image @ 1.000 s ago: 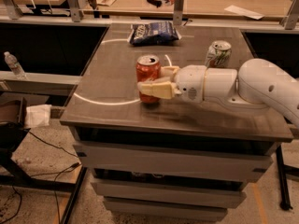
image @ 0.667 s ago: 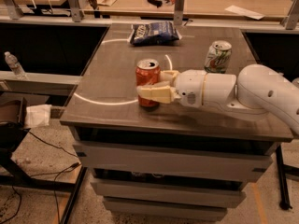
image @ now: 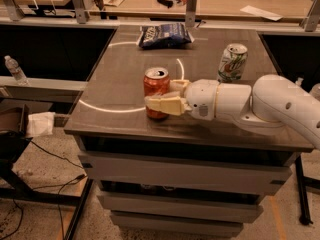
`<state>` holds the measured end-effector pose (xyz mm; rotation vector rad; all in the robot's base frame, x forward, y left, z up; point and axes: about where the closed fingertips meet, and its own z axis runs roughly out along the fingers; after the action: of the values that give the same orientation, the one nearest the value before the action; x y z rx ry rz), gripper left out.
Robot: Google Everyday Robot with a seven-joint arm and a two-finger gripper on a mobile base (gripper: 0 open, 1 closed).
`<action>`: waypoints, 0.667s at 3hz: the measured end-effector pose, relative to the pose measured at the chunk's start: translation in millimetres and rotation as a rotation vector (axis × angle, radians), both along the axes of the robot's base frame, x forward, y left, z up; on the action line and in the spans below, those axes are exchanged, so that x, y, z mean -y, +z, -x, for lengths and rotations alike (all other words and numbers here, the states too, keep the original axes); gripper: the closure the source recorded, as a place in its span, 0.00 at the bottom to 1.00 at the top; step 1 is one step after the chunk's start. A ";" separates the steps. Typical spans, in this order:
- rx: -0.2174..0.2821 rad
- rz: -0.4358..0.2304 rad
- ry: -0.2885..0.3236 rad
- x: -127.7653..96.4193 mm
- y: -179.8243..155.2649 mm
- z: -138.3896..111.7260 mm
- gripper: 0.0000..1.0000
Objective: Place coke can upright
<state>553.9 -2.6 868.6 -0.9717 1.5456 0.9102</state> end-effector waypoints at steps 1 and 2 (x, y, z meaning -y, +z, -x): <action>0.005 0.000 0.008 -2.8 -1.2 3.4 0.35; 0.009 0.001 0.021 -4.7 -1.3 5.4 0.13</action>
Offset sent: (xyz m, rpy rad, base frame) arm -0.0067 0.0020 -0.0024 -0.0014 -0.0119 0.0278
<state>548.5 2.1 867.3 -0.9924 1.5311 0.9189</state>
